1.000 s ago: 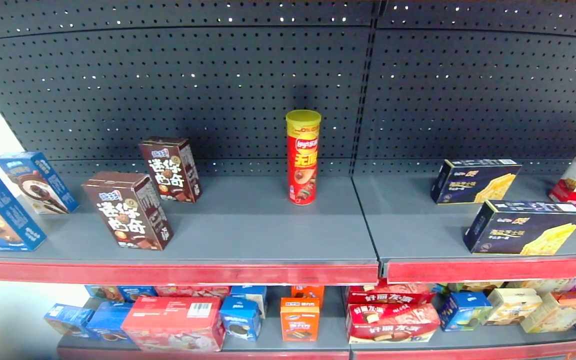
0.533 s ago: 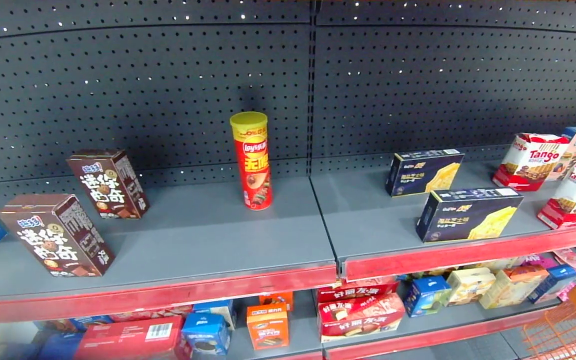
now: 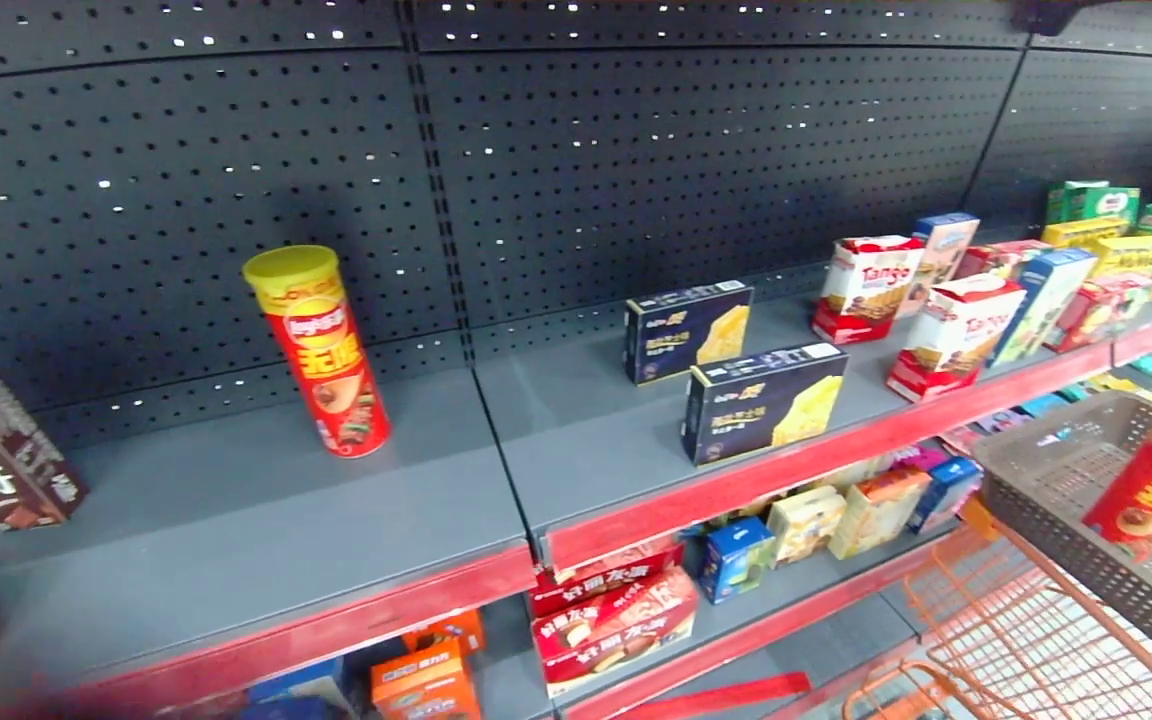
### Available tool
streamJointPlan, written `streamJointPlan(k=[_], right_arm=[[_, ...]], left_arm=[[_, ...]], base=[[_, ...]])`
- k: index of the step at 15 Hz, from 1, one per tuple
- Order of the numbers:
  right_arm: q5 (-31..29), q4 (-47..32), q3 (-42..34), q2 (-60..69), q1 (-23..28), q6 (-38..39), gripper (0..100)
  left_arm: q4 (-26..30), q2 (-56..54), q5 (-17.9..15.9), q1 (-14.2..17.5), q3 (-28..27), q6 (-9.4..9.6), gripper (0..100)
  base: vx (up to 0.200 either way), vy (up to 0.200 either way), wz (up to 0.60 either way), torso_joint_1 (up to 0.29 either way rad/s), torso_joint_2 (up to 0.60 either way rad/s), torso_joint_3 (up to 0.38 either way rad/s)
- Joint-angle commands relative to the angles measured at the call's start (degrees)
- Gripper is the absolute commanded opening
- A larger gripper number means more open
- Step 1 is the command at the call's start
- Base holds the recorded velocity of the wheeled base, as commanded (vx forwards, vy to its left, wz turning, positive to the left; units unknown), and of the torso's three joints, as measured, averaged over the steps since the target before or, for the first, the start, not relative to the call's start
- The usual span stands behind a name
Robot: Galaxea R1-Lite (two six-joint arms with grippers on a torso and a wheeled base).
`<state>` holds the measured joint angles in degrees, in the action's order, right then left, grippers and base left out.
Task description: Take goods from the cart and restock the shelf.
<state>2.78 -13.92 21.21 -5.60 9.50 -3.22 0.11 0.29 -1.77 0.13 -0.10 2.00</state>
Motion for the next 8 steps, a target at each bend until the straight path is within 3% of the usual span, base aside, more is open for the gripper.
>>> streamJointPlan(k=[1,6,8], right_arm=[[0.0,0.0,-0.1,0.0,0.2,0.0,100],[-0.8,0.1,-0.6,0.0,0.3,-0.1,100],[-2.1,0.7,-1.3,0.1,0.3,0.0,100]], left_arm=[[0.0,0.0,0.0,0.0,0.0,0.02,100],[0.0,0.0,0.0,0.0,0.0,0.02,100],[0.0,0.0,0.0,0.0,0.0,0.02,100]], base=[[0.0,0.0,-0.6,0.007,0.0,0.002],[0.0,0.0,-0.6,0.005,0.0,0.003],[0.0,0.0,0.0,0.0,0.0,0.0]])
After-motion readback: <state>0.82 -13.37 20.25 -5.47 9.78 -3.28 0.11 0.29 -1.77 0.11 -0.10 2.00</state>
